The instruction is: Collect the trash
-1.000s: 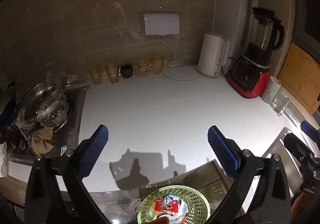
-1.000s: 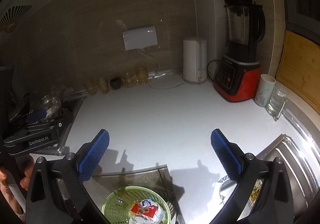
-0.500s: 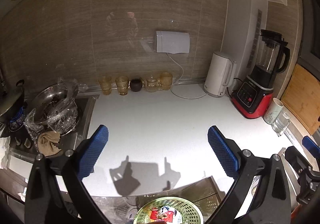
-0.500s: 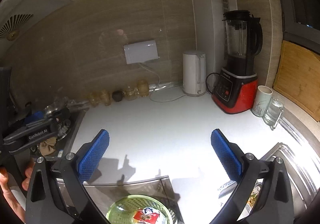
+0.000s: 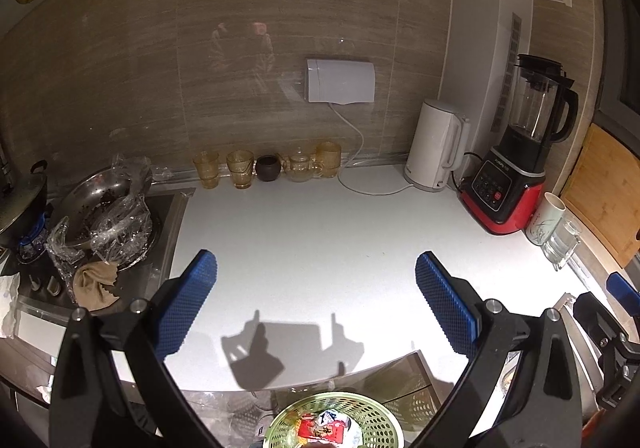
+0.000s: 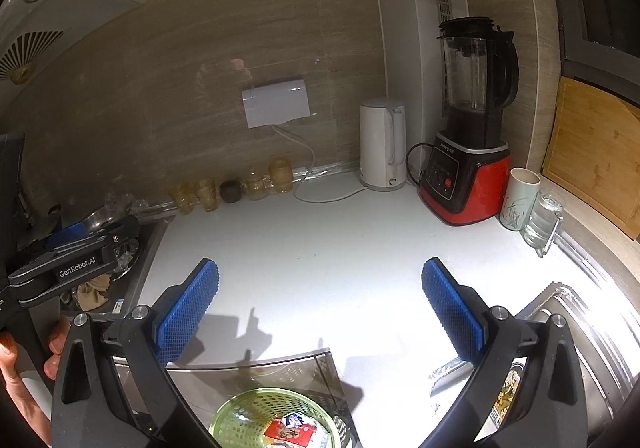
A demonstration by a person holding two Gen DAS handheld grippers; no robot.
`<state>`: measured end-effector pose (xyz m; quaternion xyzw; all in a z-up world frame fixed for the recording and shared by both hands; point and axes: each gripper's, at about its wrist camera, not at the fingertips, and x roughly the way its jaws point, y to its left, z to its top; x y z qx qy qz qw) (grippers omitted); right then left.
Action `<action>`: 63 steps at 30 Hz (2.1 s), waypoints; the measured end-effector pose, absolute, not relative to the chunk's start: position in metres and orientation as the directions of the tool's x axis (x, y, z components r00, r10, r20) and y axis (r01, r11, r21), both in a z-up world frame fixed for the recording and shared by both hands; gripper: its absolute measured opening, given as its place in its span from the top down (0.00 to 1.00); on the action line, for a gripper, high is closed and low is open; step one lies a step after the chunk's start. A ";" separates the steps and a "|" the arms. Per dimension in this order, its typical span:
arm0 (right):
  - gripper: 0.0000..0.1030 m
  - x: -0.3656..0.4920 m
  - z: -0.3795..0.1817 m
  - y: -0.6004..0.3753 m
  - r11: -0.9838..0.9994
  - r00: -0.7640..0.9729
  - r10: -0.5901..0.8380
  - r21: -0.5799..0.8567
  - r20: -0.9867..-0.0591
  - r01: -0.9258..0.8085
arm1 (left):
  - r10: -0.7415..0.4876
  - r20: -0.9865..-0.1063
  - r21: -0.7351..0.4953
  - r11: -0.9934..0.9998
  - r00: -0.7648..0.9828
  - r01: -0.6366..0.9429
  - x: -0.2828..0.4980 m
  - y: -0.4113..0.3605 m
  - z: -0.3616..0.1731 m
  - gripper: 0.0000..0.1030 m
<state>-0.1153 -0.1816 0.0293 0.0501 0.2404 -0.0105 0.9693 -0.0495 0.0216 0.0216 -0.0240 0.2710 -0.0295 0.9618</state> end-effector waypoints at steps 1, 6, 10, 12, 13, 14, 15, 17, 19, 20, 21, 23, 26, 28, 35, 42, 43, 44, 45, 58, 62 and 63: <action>0.02 -0.115 0.030 -0.184 0.995 0.884 0.003 0.093 -0.467 0.045 | -0.070 -0.521 -0.061 0.997 0.851 0.045 -0.049 0.021 0.021 0.07; 0.02 -0.115 0.029 -0.186 0.994 0.883 0.001 0.096 -0.470 0.049 | -0.073 -0.524 -0.050 0.997 0.848 0.055 -0.048 0.017 0.020 0.07; 0.02 -0.115 0.029 -0.186 0.994 0.882 0.001 0.097 -0.471 0.050 | -0.073 -0.525 -0.050 0.997 0.848 0.056 -0.048 0.016 0.020 0.07; 0.02 -0.115 0.029 -0.186 0.994 0.881 0.001 0.096 -0.473 0.051 | -0.072 -0.525 -0.050 0.997 0.848 0.054 -0.048 0.016 0.020 0.07; 0.02 -0.114 0.029 -0.185 0.994 0.880 -0.001 0.097 -0.474 0.053 | -0.074 -0.525 -0.051 0.997 0.848 0.056 -0.048 0.016 0.020 0.07; 0.02 -0.114 0.029 -0.185 0.994 0.880 -0.001 0.098 -0.475 0.054 | -0.074 -0.525 -0.049 0.997 0.848 0.057 -0.048 0.016 0.020 0.07; 0.02 -0.114 0.028 -0.186 0.994 0.880 0.000 0.099 -0.475 0.054 | -0.074 -0.526 -0.048 0.997 0.848 0.057 -0.048 0.016 0.020 0.07; 0.02 -0.113 0.028 -0.185 0.993 0.879 0.000 0.100 -0.476 0.055 | -0.074 -0.525 -0.047 0.997 0.848 0.058 -0.049 0.014 0.019 0.07; 0.02 -0.113 0.028 -0.185 0.994 0.879 0.001 0.100 -0.477 0.053 | -0.074 -0.524 -0.046 0.997 0.848 0.059 -0.048 0.013 0.019 0.07; 0.02 -0.113 0.028 -0.184 0.994 0.879 0.001 0.099 -0.477 0.052 | -0.074 -0.525 -0.045 0.997 0.848 0.059 -0.048 0.012 0.019 0.07; 0.02 -0.112 0.028 -0.184 0.994 0.878 0.001 0.098 -0.479 0.053 | -0.075 -0.525 -0.046 0.997 0.848 0.059 -0.048 0.012 0.019 0.07; 0.02 -0.112 0.028 -0.182 0.994 0.877 -0.001 0.096 -0.480 0.054 | -0.074 -0.526 -0.047 0.997 0.848 0.058 -0.048 0.012 0.019 0.07; 0.02 -0.111 0.027 -0.183 0.994 0.876 -0.002 0.096 -0.483 0.055 | -0.072 -0.525 -0.049 0.997 0.848 0.055 -0.048 0.011 0.019 0.07; 0.02 -0.110 0.026 -0.183 0.994 0.875 -0.002 0.098 -0.483 0.056 | -0.073 -0.525 -0.048 0.997 0.848 0.056 -0.047 0.011 0.019 0.07; 0.02 -0.108 0.024 -0.185 0.993 0.873 0.002 0.107 -0.488 0.058 | -0.073 -0.528 -0.048 0.997 0.846 0.056 -0.045 0.009 0.020 0.07; 0.02 -0.108 0.022 -0.187 0.991 0.874 0.005 0.122 -0.486 0.062 | -0.075 -0.524 -0.044 0.997 0.848 0.061 -0.044 0.009 0.020 0.07; 0.02 -0.108 0.022 -0.188 0.991 0.873 0.005 0.122 -0.487 0.062 | -0.076 -0.523 -0.045 0.997 0.849 0.061 -0.044 0.009 0.020 0.07; 0.02 -0.107 0.022 -0.188 0.991 0.873 0.005 0.122 -0.488 0.062 | -0.076 -0.523 -0.045 0.997 0.849 0.061 -0.044 0.009 0.020 0.07; 0.02 -0.107 0.021 -0.188 0.990 0.872 0.006 0.123 -0.489 0.062 | -0.075 -0.523 -0.045 0.997 0.849 0.061 -0.044 0.010 0.020 0.07; 0.02 -0.108 0.021 -0.188 0.990 0.871 0.008 0.128 -0.491 0.063 | -0.078 -0.517 -0.037 0.997 0.852 0.069 -0.046 0.009 0.024 0.07; 0.02 -0.109 0.021 -0.187 0.989 0.870 0.006 0.129 -0.493 0.066 | -0.072 -0.512 -0.032 0.997 0.856 0.065 -0.045 0.008 0.025 0.07; 0.02 -0.109 0.021 -0.186 0.989 0.870 0.006 0.130 -0.493 0.067 | -0.067 -0.509 -0.030 0.998 0.858 0.061 -0.045 0.008 0.025 0.07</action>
